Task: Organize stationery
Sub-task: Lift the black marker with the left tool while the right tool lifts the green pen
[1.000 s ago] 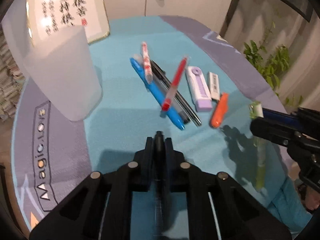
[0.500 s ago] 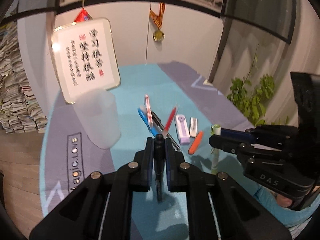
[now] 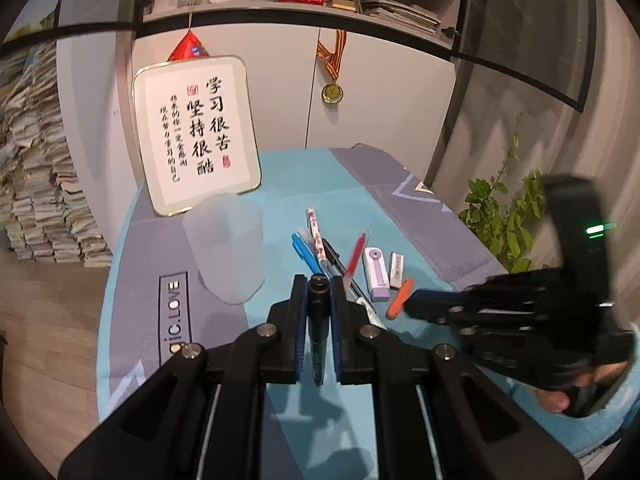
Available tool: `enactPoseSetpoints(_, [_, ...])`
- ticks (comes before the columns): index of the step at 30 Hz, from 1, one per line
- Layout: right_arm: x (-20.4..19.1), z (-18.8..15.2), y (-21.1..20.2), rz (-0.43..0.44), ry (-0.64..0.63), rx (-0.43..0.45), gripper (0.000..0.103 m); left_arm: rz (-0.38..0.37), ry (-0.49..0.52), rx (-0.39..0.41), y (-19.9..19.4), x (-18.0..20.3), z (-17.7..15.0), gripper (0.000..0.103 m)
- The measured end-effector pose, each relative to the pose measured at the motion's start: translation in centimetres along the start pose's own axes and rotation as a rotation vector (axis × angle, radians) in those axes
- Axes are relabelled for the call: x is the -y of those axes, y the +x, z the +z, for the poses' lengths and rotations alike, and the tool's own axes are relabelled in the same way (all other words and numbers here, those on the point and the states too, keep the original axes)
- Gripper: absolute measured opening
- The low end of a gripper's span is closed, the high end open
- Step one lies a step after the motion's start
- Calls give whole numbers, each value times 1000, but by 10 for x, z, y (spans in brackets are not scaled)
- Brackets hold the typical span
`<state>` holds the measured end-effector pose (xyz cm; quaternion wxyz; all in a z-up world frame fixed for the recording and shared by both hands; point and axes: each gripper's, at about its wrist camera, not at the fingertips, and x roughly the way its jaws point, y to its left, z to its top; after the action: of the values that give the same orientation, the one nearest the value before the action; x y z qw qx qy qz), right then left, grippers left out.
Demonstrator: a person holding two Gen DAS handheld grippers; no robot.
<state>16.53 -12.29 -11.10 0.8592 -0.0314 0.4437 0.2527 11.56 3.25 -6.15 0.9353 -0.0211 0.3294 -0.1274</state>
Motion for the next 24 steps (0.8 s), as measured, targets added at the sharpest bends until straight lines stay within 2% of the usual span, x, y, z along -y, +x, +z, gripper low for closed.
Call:
enactPoseSetpoints(5, [5,-4,37,11,27,-112,6,-6,-13,-7,-1,-7,-4,8])
enactPoseSetpoints(8, [4,-2,50,-24,25,-132,8,-8,-16,-3,-1,-9,-4,9])
enactPoseSetpoints(9, [4,-1,53,-34,21,-136,11,-9,-19,0,-2,-11,-4,9])
enactPoseSetpoints(11, [4,2,59,-43,18,-145,30,-13,-20,2,-3,-13,-4,9])
enactPoseSetpoints(13, [4,3,63,-58,20,-150,37,-14,-21,4,-3,-15,-5,9])
enactPoseSetpoints(15, [3,3,68,-69,18,-167,37,-15,-25,3,-3,-17,-5,9])
enactPoseSetpoints(16, [3,3,70,-70,17,-175,34,-15,-28,2,-2,-17,-5,9])
enactPoseSetpoints(18, [3,4,71,-86,1,-171,15,-17,-33,-1,-1,-18,-5,9])
enactPoseSetpoints(21, [3,2,58,-77,8,-155,13,-16,-34,3,-3,-18,-5,9])
enactPoseSetpoints(24, [-1,0,30,-66,-12,-92,13,-13,-34,11,-5,-20,-4,9])
